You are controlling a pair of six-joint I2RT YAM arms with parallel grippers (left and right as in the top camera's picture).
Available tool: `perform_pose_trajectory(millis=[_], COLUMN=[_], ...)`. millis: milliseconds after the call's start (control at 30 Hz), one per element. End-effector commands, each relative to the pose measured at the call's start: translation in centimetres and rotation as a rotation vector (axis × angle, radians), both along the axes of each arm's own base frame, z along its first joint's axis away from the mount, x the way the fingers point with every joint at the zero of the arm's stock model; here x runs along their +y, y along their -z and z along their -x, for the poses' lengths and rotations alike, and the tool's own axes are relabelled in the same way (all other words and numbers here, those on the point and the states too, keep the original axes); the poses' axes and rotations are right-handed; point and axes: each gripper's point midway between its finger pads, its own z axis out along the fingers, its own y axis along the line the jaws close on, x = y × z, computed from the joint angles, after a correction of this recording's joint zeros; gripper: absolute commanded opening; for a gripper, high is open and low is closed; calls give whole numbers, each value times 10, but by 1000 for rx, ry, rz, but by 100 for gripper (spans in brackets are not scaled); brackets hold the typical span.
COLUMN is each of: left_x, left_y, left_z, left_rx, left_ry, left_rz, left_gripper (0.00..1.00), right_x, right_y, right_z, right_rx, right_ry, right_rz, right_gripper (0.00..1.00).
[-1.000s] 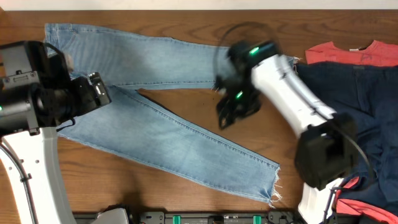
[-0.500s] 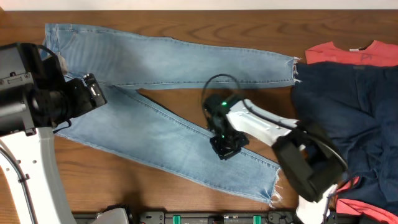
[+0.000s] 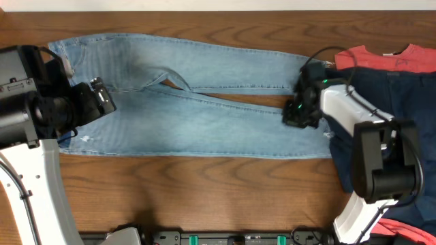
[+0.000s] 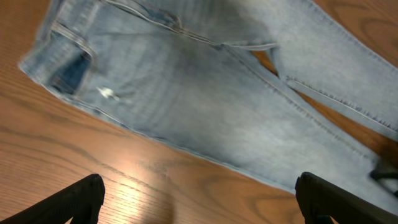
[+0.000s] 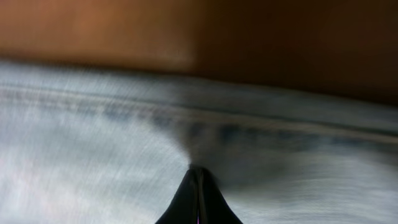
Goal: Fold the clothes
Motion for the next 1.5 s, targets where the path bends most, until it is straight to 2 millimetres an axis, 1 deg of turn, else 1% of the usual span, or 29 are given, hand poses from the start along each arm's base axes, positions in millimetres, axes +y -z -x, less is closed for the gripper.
perform_pose_trajectory(millis=[0,33,133,233,300,333,400,433,467,500,567,633,700,733,833,900,967,1100,1133,1200,1233,1333,1467], left_x=[17,26,43,64,81,89,105,112,120,126,137,148,158,163,178,189,201,224,228,235,240,255,261], left_y=[4,9,27,52,70,78,96,104,115,124,146,170,194,207,241,261,279,308,316,325,327,325,321], left_z=[2,5,6,-5,-19,-24,-36,-41,-47,-50,-54,-55,-53,-51,-42,-36,-29,-17,-11,4,18,57,94], left_rx=[35,63,124,176,203,211,229,236,247,259,297,344,390,416,480,508,524,534,548,587,621,703,752], left_ry=[-75,-119,-193,-255,-288,-306,-336,-347,-357,-365,-376,-395,-417,-429,-481,-536,-594,-668,-685,-726,-776,-930,-1071], left_rz=[-56,-78,-80,-58,-48,-43,-33,-30,-25,-20,-11,6,27,39,78,104,126,152,163,168,160,137,203], left_gripper=[99,98,98,98,100,96,80,69,61,49,32,24,19,19,9,7,6,6,6,6,6,6,6], right_x=[-36,-35,-32,-24,-11,-4,8,14,19,24,31,34,35,35,35,35,36,37,37,37,37,37,37], right_y=[-4,-11,-34,-63,-87,-98,-121,-130,-142,-151,-165,-172,-174,-173,-168,-166,-167,-168,-169,-169,-170,-170,-167], right_z=[-15,-15,-12,-7,-4,-2,3,5,7,9,13,16,20,22,26,25,23,17,15,13,12,11,11], right_rx=[-6,3,29,15,-30,-53,-106,-129,-155,-179,-214,-228,-216,-207,-183,-183,-191,-218,-224,-234,-238,-242,-232], right_ry=[10,-15,-101,-172,-219,-233,-251,-258,-267,-274,-286,-281,-266,-267,-254,-253,-251,-247,-240,-240,-241,-241,-235], right_rz=[147,142,145,133,91,69,20,-2,-25,-46,-70,-83,-86,-86,-86,-86,-87,-89,-87,-88,-87,-88,-74], right_gripper=[9,13,21,22,25,26,28,28,28,29,30,31,30,31,30,29,28,24,23,23,23,25,30])
